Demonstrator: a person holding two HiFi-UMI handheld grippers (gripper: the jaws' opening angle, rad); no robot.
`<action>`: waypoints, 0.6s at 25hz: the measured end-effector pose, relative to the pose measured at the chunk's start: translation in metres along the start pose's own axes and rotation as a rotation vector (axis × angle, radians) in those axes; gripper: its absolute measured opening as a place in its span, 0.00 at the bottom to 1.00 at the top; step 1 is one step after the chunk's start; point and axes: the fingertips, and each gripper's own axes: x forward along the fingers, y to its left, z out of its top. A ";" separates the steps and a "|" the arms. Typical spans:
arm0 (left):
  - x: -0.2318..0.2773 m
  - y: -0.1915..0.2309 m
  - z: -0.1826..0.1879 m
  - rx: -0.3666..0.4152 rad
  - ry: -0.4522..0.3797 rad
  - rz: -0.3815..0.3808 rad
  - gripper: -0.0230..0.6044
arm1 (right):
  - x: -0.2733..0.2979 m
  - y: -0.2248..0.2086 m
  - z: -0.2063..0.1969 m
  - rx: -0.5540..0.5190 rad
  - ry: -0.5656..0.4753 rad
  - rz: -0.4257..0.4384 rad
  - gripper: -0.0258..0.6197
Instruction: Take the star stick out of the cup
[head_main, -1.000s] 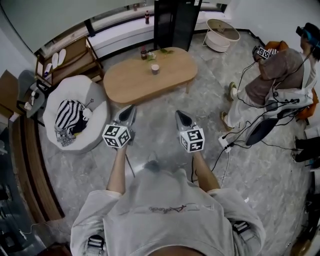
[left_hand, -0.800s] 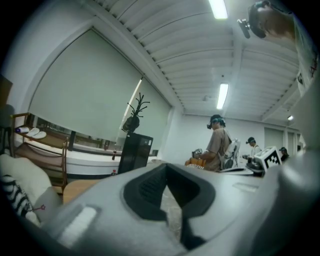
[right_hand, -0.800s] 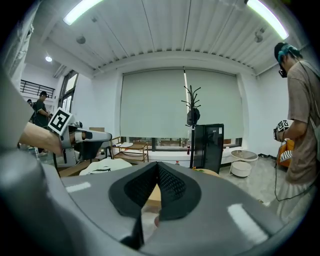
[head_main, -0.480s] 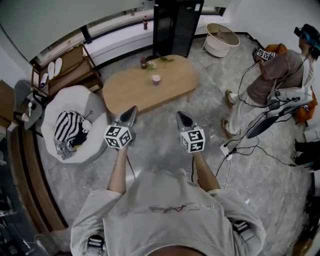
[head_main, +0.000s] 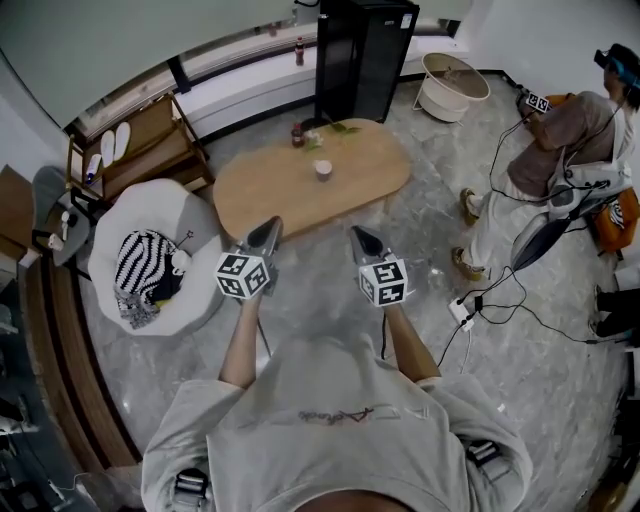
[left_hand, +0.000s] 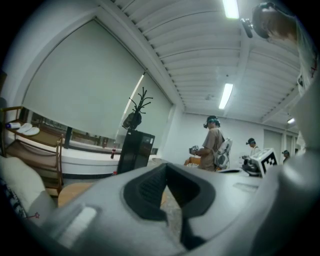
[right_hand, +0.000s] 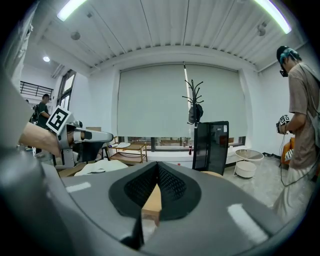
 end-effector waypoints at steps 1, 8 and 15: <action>0.001 0.002 -0.002 -0.001 0.002 -0.002 0.04 | 0.002 0.000 -0.001 0.000 0.002 -0.001 0.05; 0.012 0.001 -0.006 -0.004 0.021 -0.022 0.04 | -0.001 -0.006 -0.010 0.006 0.015 -0.023 0.05; 0.024 -0.007 -0.015 -0.017 0.057 -0.040 0.04 | -0.005 -0.018 -0.016 0.016 0.023 -0.042 0.05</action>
